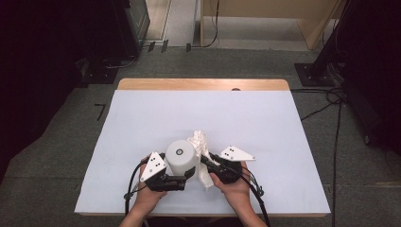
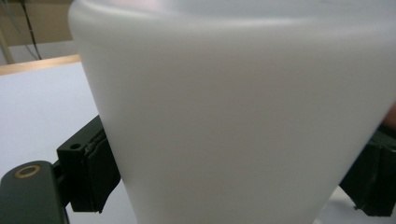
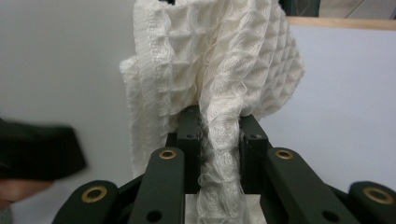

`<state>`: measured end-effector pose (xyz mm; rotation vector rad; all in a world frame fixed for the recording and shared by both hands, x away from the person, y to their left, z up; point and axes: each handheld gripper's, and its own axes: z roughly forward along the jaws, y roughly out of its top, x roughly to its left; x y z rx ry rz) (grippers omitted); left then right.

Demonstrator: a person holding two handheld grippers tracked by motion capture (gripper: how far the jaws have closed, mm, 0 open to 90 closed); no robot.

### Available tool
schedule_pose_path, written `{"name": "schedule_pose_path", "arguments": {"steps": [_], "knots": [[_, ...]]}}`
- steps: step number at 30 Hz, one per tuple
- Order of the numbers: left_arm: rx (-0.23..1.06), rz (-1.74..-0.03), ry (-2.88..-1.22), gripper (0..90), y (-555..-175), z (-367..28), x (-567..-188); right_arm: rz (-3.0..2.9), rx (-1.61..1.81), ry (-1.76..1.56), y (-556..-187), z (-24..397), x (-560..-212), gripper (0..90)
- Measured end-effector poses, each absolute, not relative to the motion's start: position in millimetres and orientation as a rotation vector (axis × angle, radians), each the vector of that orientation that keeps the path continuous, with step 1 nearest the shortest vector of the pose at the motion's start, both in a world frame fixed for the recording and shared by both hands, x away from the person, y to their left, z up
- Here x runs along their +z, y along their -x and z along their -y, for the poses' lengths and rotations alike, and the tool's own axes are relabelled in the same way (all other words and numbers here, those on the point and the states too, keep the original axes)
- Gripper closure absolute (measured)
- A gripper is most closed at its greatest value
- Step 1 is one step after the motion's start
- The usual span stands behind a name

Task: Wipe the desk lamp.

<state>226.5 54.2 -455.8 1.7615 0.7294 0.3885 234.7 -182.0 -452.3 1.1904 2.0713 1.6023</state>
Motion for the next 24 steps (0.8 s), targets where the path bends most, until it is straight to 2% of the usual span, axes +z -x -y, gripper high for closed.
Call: {"name": "schedule_pose_path", "arguments": {"steps": [6, 17, 24], "knots": [[0.393, -0.727, -1.785, 8.5, -226.9, -49.0, -461.1, -2.033, 1.634, -1.160, -231.8, 186.5, -440.4, 75.8], [0.381, -0.729, -1.722, 8.5, -224.9, -54.0, -451.2, -2.090, 1.557, -1.209, -238.3, 181.5, -459.7, 75.9], [0.514, -0.795, -1.769, 8.5, -232.7, -51.6, -470.6, -2.032, 1.601, -1.203, -237.1, 191.1, -448.0, 75.8]]}}
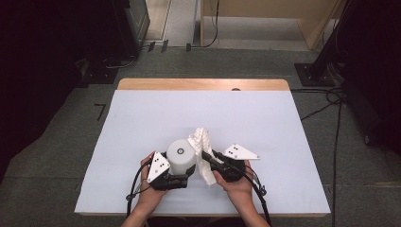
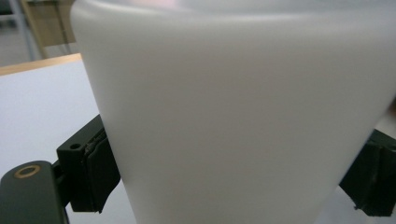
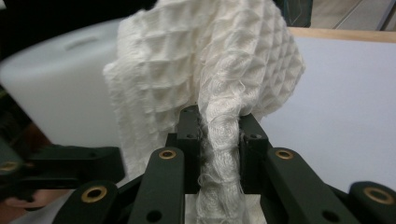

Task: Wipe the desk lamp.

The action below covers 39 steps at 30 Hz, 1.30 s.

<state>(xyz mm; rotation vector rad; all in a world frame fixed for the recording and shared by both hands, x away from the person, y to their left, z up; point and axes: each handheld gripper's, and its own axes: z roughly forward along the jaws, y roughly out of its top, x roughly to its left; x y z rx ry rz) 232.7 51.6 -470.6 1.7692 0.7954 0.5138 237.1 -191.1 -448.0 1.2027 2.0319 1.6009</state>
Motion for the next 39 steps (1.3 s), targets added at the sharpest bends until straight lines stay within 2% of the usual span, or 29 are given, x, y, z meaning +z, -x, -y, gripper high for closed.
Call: {"name": "schedule_pose_path", "arguments": {"steps": [5, 10, 13, 14, 21, 24, 26, 28, 32, 39], "knots": [[0.579, -0.807, -1.818, 8.4, -236.0, -50.4, -481.3, -2.015, 1.597, -1.222, -239.4, 197.0, -448.3, 75.8], [0.571, -0.845, -1.819, 8.2, -237.2, -52.0, -486.4, -2.016, 1.595, -1.216, -239.3, 197.5, -448.3, 75.8], [0.560, -0.896, -1.821, 0.2, -236.2, -53.4, -484.4, -2.015, 1.591, -1.223, -239.0, 197.8, -448.6, 75.8], [0.565, -0.920, -1.812, 0.0, -234.4, -53.6, -483.5, -2.013, 1.589, -1.220, -238.9, 197.8, -448.6, 75.8], [0.695, -1.043, -1.773, 0.0, -223.5, -36.6, -481.9, -2.018, 1.591, -1.226, -240.0, 197.2, -449.9, 75.8], [0.644, -1.072, -1.777, 2.4, -226.6, -37.5, -483.9, -2.023, 1.592, -1.232, -240.6, 196.7, -451.4, 75.8], [0.667, -1.071, -1.778, 8.3, -223.6, -36.4, -482.0, -2.018, 1.600, -1.235, -240.7, 196.6, -451.0, 75.8], [0.635, -1.062, -1.783, 8.4, -224.9, -38.1, -481.0, -2.013, 1.616, -1.232, -239.8, 196.4, -448.5, 75.8], [0.463, -0.972, -1.765, 8.5, -229.7, -50.1, -473.7, -1.994, 1.650, -1.200, -235.8, 196.7, -437.3, 75.7], [0.344, -0.803, -1.782, 8.5, -224.5, -48.3, -458.5, -1.990, 1.706, -1.107, -227.9, 189.7, -421.9, 75.5]]}}
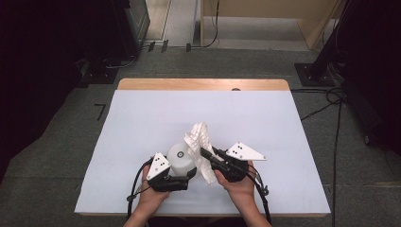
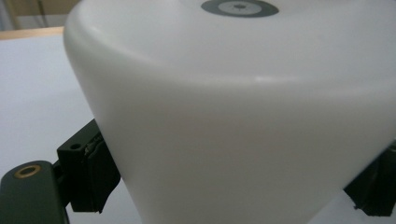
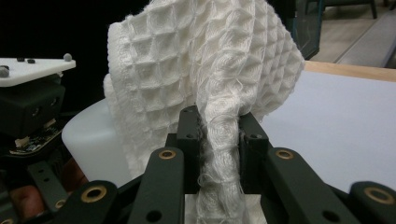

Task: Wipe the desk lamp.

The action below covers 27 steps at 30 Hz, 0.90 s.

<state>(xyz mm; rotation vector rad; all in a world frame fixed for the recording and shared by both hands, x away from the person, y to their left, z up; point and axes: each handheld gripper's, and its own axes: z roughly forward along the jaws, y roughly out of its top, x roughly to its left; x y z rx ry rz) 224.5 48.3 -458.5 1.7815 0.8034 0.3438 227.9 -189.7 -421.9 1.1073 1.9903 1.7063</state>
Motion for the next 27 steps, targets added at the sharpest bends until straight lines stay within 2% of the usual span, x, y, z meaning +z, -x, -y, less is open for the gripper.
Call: {"name": "schedule_pose_path", "arguments": {"steps": [7, 14, 22, 27], "knots": [[0.285, -0.792, -1.709, 8.6, -227.3, -60.5, -447.5, -2.056, 1.667, -1.126, -232.1, 185.1, -432.7, 75.5], [0.329, -0.813, -1.692, 8.6, -231.6, -73.5, -443.2, -2.118, 1.610, -1.165, -235.4, 174.6, -451.6, 75.6], [0.350, -0.768, -1.794, 8.6, -226.0, -51.5, -455.8, -2.029, 1.666, -1.148, -227.3, 182.9, -430.1, 75.9], [0.340, -0.771, -1.769, 8.6, -227.2, -54.2, -452.6, -2.030, 1.680, -1.129, -227.0, 184.8, -425.1, 75.8]]}}
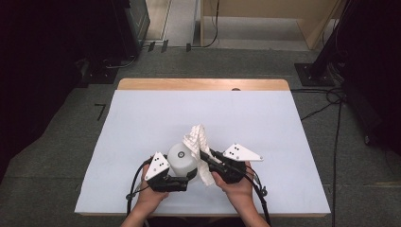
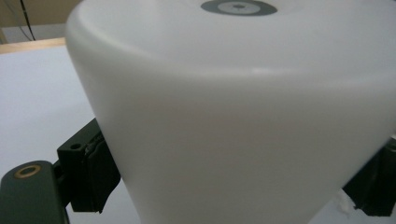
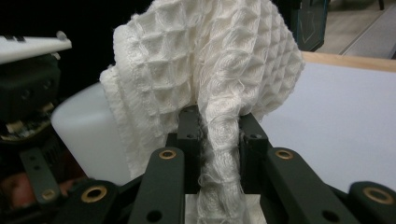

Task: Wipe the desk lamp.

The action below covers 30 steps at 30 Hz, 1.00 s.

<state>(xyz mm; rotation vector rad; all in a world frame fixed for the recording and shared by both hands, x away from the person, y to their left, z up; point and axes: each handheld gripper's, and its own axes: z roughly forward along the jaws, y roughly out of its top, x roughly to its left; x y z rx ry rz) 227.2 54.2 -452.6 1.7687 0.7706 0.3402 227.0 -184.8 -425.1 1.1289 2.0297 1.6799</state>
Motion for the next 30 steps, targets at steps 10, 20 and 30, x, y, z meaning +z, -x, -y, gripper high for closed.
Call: {"name": "schedule_pose_path", "arguments": {"steps": [10, 20, 30], "knots": [[0.372, -0.780, -1.721, 8.6, -229.2, -65.7, -448.1, -2.128, 1.588, -1.202, -236.3, 175.9, -449.7, 76.0], [0.350, -0.743, -1.793, 8.6, -226.5, -49.7, -451.3, -2.016, 1.646, -1.149, -228.1, 185.9, -429.7, 76.3], [0.429, -0.746, -1.748, 8.5, -228.1, -60.0, -444.9, -2.105, 1.569, -1.195, -237.0, 179.1, -452.8, 76.1]]}}
